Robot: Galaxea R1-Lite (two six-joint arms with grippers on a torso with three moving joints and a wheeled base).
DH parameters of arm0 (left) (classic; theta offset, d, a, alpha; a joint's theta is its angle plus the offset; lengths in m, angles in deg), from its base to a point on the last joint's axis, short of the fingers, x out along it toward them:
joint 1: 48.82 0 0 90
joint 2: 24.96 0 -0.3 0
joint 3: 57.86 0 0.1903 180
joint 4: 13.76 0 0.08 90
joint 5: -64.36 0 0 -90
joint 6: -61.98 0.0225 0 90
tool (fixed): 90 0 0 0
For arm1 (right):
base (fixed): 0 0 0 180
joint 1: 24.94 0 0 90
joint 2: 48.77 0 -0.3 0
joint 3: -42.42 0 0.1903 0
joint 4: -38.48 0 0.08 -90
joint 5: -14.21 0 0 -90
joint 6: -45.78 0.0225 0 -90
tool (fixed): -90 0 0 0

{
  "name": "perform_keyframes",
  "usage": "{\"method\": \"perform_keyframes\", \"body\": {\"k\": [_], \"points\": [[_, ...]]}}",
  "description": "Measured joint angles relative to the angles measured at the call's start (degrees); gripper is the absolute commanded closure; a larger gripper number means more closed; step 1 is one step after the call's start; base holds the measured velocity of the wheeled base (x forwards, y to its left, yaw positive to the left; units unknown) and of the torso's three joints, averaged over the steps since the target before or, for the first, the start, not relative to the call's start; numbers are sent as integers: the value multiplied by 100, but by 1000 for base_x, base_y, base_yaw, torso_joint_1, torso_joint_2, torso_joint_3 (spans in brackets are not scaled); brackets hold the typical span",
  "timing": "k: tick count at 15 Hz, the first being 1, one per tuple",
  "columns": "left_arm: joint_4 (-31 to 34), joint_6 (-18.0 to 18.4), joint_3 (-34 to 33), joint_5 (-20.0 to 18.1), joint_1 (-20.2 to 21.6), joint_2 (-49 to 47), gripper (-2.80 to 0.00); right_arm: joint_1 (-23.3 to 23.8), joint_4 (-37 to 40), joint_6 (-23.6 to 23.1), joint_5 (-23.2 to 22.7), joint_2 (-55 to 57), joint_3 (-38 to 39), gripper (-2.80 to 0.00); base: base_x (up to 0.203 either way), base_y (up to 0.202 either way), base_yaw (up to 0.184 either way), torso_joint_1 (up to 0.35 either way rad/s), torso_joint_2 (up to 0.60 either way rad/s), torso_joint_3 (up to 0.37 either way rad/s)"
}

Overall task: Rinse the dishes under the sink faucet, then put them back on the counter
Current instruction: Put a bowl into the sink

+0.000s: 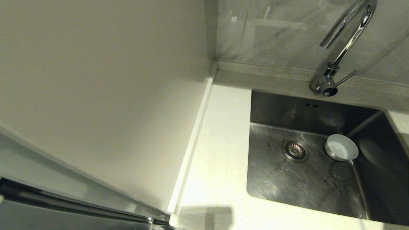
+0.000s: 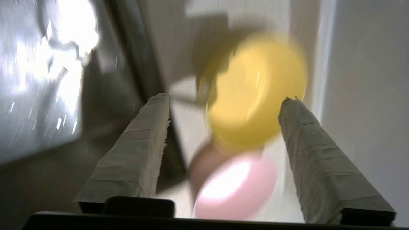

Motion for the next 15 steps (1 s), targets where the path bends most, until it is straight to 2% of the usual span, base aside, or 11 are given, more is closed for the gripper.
{"method": "perform_keyframes", "body": {"k": [2, 4, 8, 15], "points": [[-2, 0, 0, 0, 0, 0, 0, -27, 1216, 387, 25, -62, -261, -280, 0, 0, 0, 0, 0, 0], [1, -2, 0, 0, 0, 0, 0, -169, 1963, 798, 6, -49, -405, -280, 0, 0, 0, 0, 0, 0], [0, 1, 0, 0, 0, 0, 0, -243, 2014, 887, -153, 213, -561, -280, 0, 0, 0, 0, 0, 0], [0, 0, 0, -2, 0, 0, 0, -188, 2003, 917, -176, 927, -1161, -280, 0, 0, 0, 0, 0, 0]]}}
